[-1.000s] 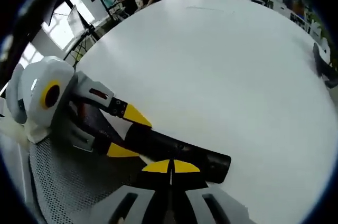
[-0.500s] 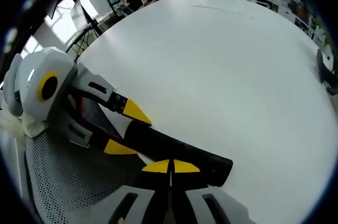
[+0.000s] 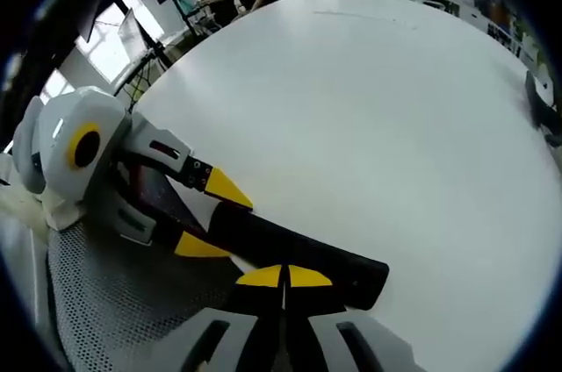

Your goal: Press the specified remote control buttons in sequence, fully releasing each button before pressing the next.

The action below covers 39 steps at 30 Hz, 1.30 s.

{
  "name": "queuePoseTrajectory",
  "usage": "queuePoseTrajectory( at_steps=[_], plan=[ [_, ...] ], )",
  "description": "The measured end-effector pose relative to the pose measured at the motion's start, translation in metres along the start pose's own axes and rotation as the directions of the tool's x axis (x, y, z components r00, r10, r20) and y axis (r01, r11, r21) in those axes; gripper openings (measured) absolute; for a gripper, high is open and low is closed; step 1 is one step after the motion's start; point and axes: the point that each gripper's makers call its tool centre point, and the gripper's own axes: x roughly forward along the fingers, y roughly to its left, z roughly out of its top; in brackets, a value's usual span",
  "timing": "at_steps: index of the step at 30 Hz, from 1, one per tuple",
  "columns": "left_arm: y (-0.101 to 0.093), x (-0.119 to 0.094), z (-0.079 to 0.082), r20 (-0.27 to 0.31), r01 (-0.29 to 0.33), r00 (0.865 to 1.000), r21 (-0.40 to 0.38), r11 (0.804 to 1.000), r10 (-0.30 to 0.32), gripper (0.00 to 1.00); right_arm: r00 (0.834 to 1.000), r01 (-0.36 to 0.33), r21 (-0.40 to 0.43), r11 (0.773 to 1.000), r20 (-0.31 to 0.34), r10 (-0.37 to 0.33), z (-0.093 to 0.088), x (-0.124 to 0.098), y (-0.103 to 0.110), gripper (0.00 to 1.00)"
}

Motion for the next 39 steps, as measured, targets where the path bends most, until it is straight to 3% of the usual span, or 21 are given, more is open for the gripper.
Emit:
queuePoseTrajectory(
  at_steps=[22,27,39],
  plan=[
    [-0.0009,0.0006,0.0,0.001,-0.003,1.0,-0.001,1.0,0.003,0.25,0.999,0.029,-0.065,0.997,-0.017,-0.03,-0.0029,0.0006,0.0022,0.0],
    [-0.001,0.0005,0.0,0.001,-0.005,1.0,-0.003,1.0,0.005,0.25,1.0,-0.004,0.021,1.0,-0.018,0.004,-0.0021,0.0,0.0009,0.0],
    [-0.0011,-0.0005,0.0002,0.002,-0.005,1.0,-0.004,1.0,0.005,0.25,1.0,-0.011,0.035,0.999,-0.013,0.011,-0.0023,-0.0002,0.0022,0.0]
  ],
)
